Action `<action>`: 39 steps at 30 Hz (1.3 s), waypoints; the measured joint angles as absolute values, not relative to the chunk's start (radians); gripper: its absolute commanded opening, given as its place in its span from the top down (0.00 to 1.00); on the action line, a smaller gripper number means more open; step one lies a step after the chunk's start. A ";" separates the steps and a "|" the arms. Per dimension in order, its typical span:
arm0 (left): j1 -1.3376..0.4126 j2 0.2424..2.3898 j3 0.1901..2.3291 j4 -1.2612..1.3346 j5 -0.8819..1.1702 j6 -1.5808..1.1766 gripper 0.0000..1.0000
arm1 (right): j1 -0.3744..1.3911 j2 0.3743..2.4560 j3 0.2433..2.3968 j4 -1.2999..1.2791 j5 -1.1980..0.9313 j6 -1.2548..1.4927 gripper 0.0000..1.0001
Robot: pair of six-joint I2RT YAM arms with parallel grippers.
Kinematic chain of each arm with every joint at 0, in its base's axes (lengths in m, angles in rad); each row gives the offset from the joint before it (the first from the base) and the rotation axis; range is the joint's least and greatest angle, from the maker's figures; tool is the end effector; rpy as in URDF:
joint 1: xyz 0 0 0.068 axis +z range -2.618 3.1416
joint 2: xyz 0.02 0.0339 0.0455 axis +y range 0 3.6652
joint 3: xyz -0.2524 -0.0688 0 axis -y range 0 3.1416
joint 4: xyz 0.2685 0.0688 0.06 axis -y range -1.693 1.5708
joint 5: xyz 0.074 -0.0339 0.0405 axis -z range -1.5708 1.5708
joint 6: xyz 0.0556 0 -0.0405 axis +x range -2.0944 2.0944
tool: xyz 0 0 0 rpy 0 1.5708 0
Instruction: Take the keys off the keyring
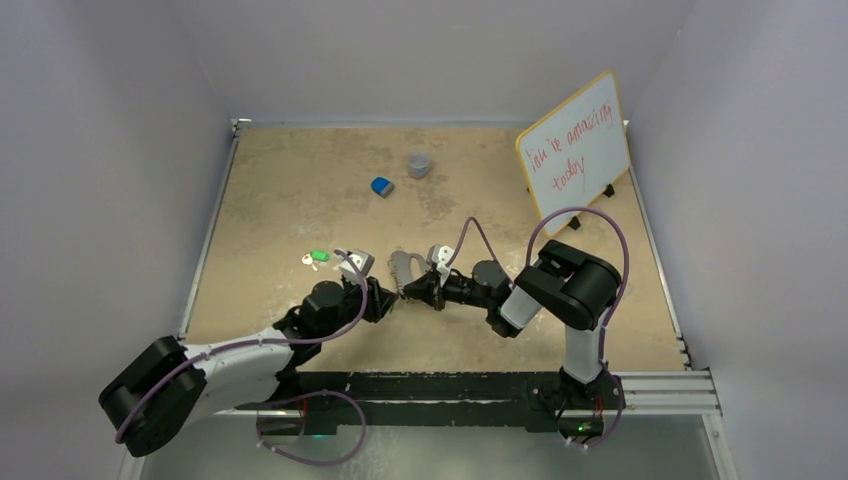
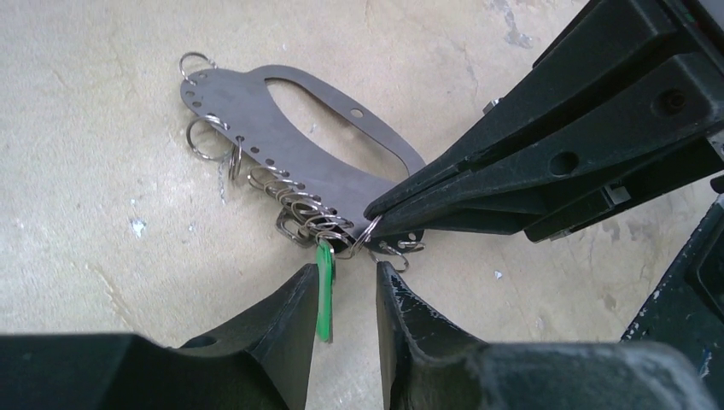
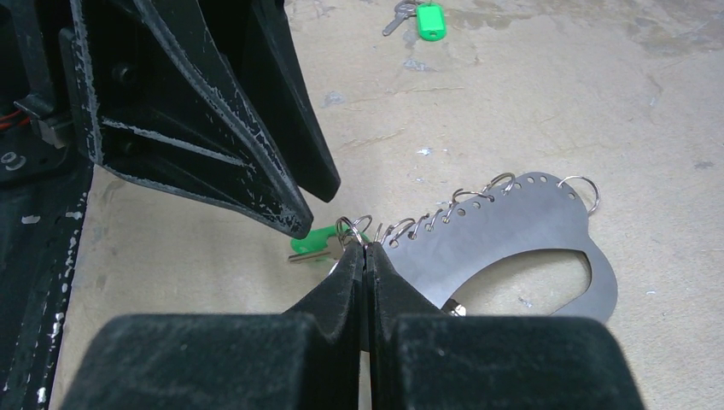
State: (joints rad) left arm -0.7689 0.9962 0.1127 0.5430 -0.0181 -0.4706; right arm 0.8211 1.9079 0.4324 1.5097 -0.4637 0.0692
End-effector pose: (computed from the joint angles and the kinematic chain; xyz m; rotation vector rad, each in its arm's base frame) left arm 0.1600 -0.1534 0.1126 0.2842 1.9774 -0.8052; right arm 0.1947 0.2456 0.0944 -0.9464 1.3382 1.0487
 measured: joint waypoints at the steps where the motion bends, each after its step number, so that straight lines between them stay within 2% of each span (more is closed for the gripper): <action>1: -0.769 1.002 0.112 0.560 -0.017 -0.464 0.74 | 0.820 1.908 0.432 1.510 -0.464 0.070 1.00; 7: -0.769 1.036 0.111 0.634 -0.005 -0.422 0.81 | 0.818 1.908 0.432 1.510 -0.487 0.070 1.00; 20: -0.769 1.076 0.114 0.650 0.071 -0.362 0.84 | 0.818 1.908 0.434 1.510 -0.538 0.068 1.00; 29: -0.768 1.082 0.140 0.649 0.123 -0.328 1.00 | 0.815 1.891 0.434 1.510 -0.556 0.059 1.00; 39: -0.768 1.084 0.149 0.630 0.138 -0.321 1.00 | 0.811 1.891 0.434 1.508 -0.573 0.043 1.00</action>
State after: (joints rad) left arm -0.7681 1.0836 0.1490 0.6296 0.1383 -0.3214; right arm 0.8112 1.8908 0.4343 1.5082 -0.5732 0.0433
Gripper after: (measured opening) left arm 0.008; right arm 0.007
